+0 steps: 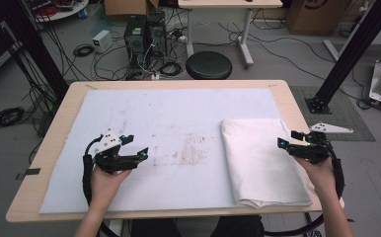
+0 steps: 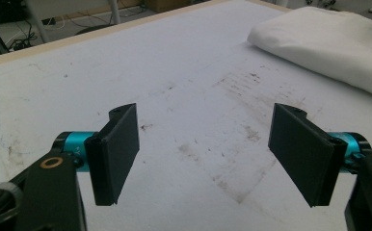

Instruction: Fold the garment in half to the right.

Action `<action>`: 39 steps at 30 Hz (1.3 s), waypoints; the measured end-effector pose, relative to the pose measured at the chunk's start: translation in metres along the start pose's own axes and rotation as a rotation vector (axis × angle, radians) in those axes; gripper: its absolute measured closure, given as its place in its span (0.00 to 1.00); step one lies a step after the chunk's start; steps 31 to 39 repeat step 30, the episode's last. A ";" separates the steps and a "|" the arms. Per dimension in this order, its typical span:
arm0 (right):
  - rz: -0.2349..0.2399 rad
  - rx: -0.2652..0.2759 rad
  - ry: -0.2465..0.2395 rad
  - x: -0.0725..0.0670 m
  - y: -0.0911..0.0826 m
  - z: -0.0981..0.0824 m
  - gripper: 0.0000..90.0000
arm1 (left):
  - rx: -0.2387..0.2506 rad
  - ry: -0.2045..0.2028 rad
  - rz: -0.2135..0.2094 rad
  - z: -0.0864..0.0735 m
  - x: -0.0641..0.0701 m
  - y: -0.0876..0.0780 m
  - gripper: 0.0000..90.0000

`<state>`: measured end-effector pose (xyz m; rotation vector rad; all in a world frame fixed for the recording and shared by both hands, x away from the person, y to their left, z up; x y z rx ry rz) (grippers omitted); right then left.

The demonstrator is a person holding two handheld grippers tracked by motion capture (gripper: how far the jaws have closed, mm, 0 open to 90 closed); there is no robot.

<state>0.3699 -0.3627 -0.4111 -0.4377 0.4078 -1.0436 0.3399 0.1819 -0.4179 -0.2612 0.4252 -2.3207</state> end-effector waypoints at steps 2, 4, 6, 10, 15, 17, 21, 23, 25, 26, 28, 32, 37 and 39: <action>0.000 -0.001 0.000 -0.001 0.000 0.000 0.30 | -0.001 0.001 0.000 0.000 0.000 0.000 0.29; 0.002 -0.001 -0.001 -0.002 0.000 0.000 0.29 | -0.001 0.004 -0.003 0.000 0.001 0.000 0.29; 0.002 -0.001 -0.003 -0.003 0.000 0.000 0.29 | -0.002 0.006 -0.007 0.001 0.003 0.000 0.29; 0.000 -0.004 -0.004 -0.004 -0.001 0.000 0.29 | -0.003 0.007 -0.007 0.000 0.004 0.001 0.29; 0.001 -0.004 -0.006 -0.004 -0.001 0.000 0.29 | -0.005 0.007 -0.014 0.000 0.006 0.002 0.29; 0.000 -0.005 -0.006 -0.004 -0.001 0.000 0.29 | -0.010 0.013 -0.013 0.000 0.006 0.002 0.29; -0.001 -0.008 -0.009 -0.004 0.000 -0.001 0.28 | -0.007 0.011 -0.014 0.000 0.007 0.002 0.29; -0.003 -0.008 -0.008 -0.004 0.000 -0.001 0.28 | -0.008 0.012 -0.013 0.000 0.007 0.002 0.29; -0.004 -0.007 -0.009 -0.004 -0.001 -0.001 0.28 | -0.011 0.012 -0.014 0.000 0.007 0.002 0.29; -0.006 -0.007 -0.011 -0.004 -0.001 -0.001 0.28 | -0.011 0.014 -0.014 0.000 0.007 0.002 0.29; -0.007 -0.007 -0.013 -0.004 -0.002 -0.001 0.28 | -0.009 0.014 -0.015 0.000 0.008 0.002 0.29; -0.009 -0.004 -0.018 -0.004 -0.003 0.000 0.28 | -0.012 0.017 -0.016 0.001 0.008 0.002 0.29; -0.009 -0.004 -0.018 -0.004 -0.003 0.000 0.28 | -0.012 0.017 -0.016 0.001 0.008 0.002 0.29; -0.009 -0.004 -0.018 -0.004 -0.003 0.000 0.28 | -0.012 0.017 -0.016 0.001 0.008 0.002 0.29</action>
Point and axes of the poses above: each handheld gripper's, and its own axes: y roughly forward along the jaws, z roughly out of its top, x roughly to its right, the point moved 4 cm from there along y, roughly forward along the jaws, and after that the axes turned 4 degrees about -z, right-handed, at the moved point
